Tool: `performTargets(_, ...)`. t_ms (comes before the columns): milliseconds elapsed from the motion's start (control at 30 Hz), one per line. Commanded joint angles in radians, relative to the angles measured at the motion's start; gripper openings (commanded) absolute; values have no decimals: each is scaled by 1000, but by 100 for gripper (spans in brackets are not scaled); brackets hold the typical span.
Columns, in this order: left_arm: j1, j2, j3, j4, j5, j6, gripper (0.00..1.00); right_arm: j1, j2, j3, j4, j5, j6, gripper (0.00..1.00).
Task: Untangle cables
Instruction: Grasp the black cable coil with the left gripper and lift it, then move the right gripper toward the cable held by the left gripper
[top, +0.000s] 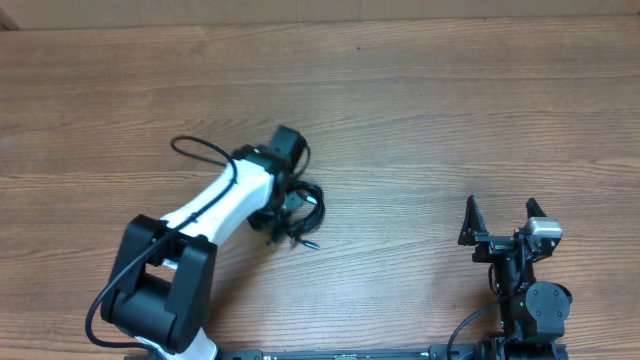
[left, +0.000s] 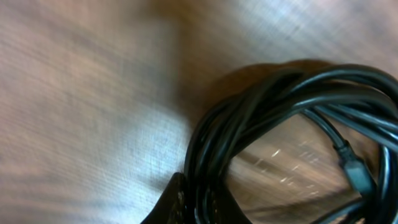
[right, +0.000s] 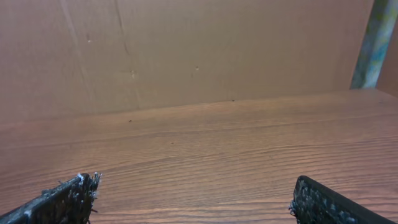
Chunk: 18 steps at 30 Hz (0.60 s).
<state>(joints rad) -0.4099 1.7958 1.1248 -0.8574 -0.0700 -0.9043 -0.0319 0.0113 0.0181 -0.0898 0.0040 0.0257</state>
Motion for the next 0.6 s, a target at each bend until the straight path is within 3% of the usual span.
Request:
performTargets(0,36,1,116,4,68,294,4,5,-7,-10,6,2,-1,100)
performTargets(67,37,1,171,-3,121,412,4,5,-7,-10,6,2,-1,100)
performTargets(167,37,1,239,-19,154,494,4,5,-7,-10,6,2,-1,100)
performTargets(567,37,1,414,-181,149,517,4,5,-7,-10,6,2,-1,100)
